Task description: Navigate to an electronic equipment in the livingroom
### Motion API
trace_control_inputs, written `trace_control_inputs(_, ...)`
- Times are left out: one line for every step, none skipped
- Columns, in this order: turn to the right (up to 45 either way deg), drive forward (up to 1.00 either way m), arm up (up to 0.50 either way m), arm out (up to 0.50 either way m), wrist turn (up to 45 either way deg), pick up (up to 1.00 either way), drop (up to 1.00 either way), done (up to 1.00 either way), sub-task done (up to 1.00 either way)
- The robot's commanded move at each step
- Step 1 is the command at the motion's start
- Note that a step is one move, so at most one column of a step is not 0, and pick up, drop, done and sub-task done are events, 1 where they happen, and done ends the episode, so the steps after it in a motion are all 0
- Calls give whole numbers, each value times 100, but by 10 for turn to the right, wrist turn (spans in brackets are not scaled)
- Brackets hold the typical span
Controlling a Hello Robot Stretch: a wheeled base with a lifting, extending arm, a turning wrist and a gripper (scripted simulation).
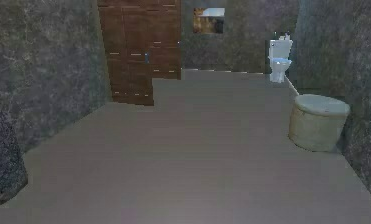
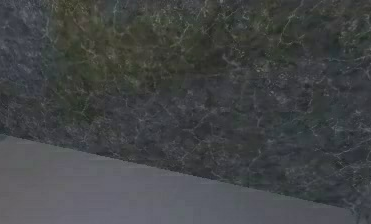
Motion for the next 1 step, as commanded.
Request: trace_control_inputs(0, 100, 0, 0, 0, 0, 0, 0, 0)
